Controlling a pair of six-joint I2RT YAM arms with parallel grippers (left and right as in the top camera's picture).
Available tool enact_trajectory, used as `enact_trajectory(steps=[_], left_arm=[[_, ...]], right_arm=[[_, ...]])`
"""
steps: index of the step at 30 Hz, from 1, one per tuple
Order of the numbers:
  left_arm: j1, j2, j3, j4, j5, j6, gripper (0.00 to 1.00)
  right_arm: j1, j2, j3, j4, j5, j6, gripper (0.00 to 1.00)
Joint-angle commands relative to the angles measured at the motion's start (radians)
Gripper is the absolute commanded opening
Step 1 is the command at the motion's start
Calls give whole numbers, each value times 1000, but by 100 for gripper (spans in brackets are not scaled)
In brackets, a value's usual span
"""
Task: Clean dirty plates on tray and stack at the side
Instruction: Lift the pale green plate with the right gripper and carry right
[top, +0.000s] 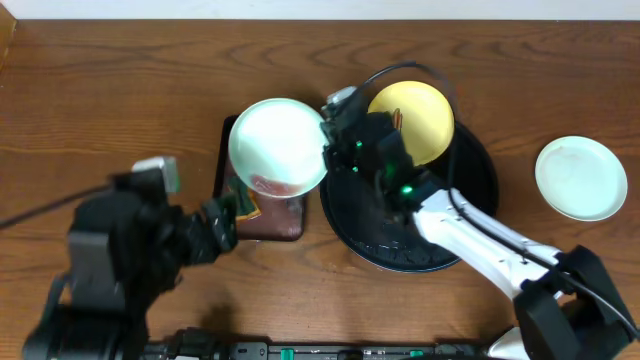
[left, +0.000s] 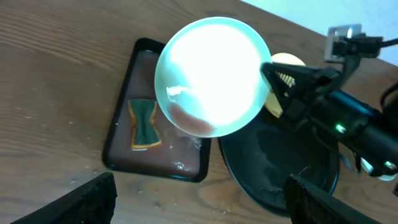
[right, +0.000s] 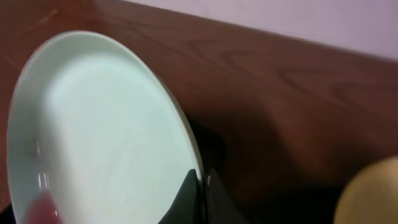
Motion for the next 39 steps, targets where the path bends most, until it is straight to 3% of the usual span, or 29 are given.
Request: enact_trajectory(steps=[1, 15, 28, 39], left_arm=[[5, -39, 12, -31, -42, 2, 87], [5, -43, 11, -54, -44, 2, 87], [5, -40, -3, -61, -44, 2, 88], [5, -40, -3, -61, -44, 2, 88]], right_arm=[[45, -23, 13, 60, 96, -179, 1], [249, -93, 14, 186, 451, -636, 1], [319, -93, 14, 262, 555, -758, 1], [355, -93, 14, 261, 565, -1036, 1]])
